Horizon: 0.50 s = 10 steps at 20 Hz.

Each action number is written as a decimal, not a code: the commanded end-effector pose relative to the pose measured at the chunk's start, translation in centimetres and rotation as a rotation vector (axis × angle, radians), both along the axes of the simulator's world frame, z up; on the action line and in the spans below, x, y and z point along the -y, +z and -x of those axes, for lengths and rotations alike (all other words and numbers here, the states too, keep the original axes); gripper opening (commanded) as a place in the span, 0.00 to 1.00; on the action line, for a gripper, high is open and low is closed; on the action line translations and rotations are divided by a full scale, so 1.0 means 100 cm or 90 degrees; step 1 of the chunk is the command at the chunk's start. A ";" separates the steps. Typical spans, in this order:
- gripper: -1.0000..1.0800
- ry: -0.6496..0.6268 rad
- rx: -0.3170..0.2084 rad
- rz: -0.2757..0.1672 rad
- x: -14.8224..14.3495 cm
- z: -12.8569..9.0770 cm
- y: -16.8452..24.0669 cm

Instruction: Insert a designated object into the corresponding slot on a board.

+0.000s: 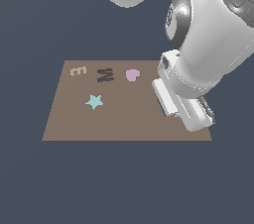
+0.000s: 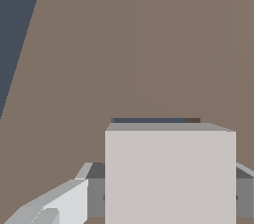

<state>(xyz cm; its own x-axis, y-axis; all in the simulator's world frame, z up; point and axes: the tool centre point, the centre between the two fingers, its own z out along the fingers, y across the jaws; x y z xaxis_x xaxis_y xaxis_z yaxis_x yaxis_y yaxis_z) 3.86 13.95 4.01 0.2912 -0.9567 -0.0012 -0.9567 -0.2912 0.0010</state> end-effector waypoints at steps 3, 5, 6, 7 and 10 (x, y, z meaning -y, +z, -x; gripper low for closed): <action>0.00 -0.002 0.000 0.000 0.000 0.000 -0.006; 0.00 -0.003 0.000 0.000 0.000 -0.001 -0.009; 0.00 -0.003 0.000 0.000 0.000 0.000 -0.009; 0.96 -0.003 0.000 0.000 0.000 0.000 -0.009; 0.96 -0.003 0.000 0.000 0.000 0.000 -0.009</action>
